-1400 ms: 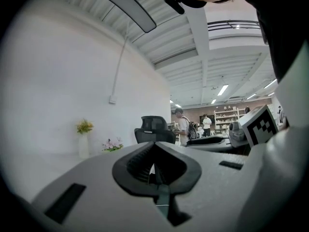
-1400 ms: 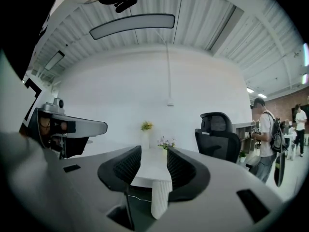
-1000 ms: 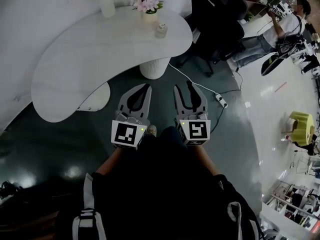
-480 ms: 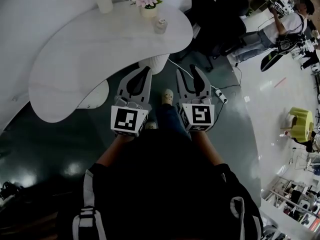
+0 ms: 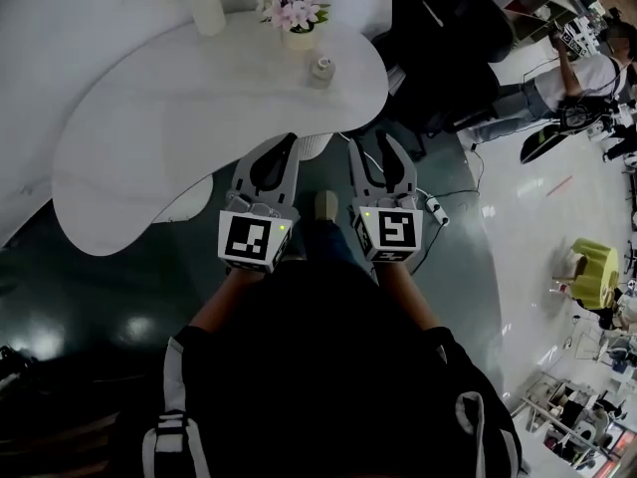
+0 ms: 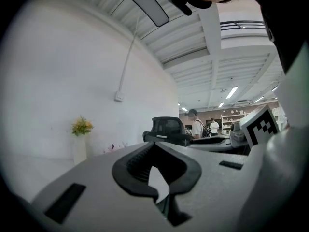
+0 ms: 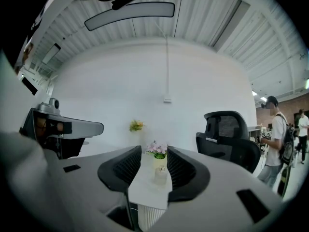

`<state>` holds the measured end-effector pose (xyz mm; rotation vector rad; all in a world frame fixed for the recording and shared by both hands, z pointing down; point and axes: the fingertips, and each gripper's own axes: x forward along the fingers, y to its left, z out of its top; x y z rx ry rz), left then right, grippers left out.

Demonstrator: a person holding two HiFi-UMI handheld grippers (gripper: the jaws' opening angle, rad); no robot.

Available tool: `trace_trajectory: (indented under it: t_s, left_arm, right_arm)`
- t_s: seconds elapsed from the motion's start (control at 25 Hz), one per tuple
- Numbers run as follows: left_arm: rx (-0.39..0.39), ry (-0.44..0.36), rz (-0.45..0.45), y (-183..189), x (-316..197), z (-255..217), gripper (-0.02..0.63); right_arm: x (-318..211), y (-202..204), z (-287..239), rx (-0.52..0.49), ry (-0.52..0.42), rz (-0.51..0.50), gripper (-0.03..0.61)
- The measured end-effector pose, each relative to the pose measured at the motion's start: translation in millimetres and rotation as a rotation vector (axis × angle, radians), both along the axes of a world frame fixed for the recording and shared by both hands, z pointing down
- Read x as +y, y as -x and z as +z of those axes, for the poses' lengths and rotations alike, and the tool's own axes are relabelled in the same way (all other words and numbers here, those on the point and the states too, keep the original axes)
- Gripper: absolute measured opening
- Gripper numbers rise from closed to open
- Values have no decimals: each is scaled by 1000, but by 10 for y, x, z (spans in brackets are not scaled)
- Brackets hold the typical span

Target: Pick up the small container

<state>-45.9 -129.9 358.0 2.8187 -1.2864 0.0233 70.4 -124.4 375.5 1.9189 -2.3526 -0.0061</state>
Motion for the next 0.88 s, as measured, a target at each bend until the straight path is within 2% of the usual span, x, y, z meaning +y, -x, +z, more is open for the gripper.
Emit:
trace_trajectory:
  t_s: [0.6, 0.88]
  left_arm:
    - [-2, 13, -107, -586, -1111, 79, 9]
    - [-13, 8, -168, -712, -1485, 146, 9]
  right_arm:
    - [-1288, -512, 229, 3, 44, -162, 184]
    - [-1727, -566, 366, -2, 53, -262, 184]
